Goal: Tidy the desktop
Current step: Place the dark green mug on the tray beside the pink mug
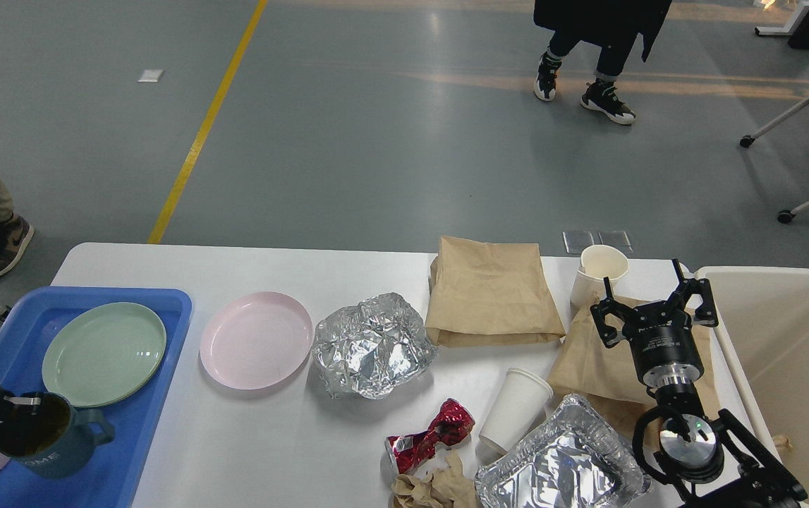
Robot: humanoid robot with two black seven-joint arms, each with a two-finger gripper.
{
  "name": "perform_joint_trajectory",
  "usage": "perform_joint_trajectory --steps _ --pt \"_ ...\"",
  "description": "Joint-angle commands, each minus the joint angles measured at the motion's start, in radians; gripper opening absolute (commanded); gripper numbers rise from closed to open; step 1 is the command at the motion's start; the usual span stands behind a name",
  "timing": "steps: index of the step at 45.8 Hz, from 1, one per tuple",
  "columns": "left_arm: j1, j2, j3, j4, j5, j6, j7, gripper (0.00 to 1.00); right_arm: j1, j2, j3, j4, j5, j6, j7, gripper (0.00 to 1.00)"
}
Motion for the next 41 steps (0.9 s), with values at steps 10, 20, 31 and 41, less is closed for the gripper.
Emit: perform_joint_trajectory --steps 10,20,31,41 --pt "0.066 0.002 -0.060 0.010 0.007 0.013 0.006 0.06 0.000 0.000 0.000 0.000 0.000 0.000 0.000 1.00" --pt "0.099 -0.003 -0.087 0.010 0.005 0.039 0.006 0.11 0.000 0.000 0.000 0.000 0.000 0.000 0.000 1.00" --pt "0.088 0.005 -0.058 -0.011 -0.095 0.103 0.000 0.79 0.000 0.000 0.000 0.000 0.000 0.000 0.000 1.00" --pt "0.004 0.037 0.031 -0.080 -0.098 0.090 0.003 0.90 0.000 0.000 0.000 0.000 0.000 0.000 0.000 1.00"
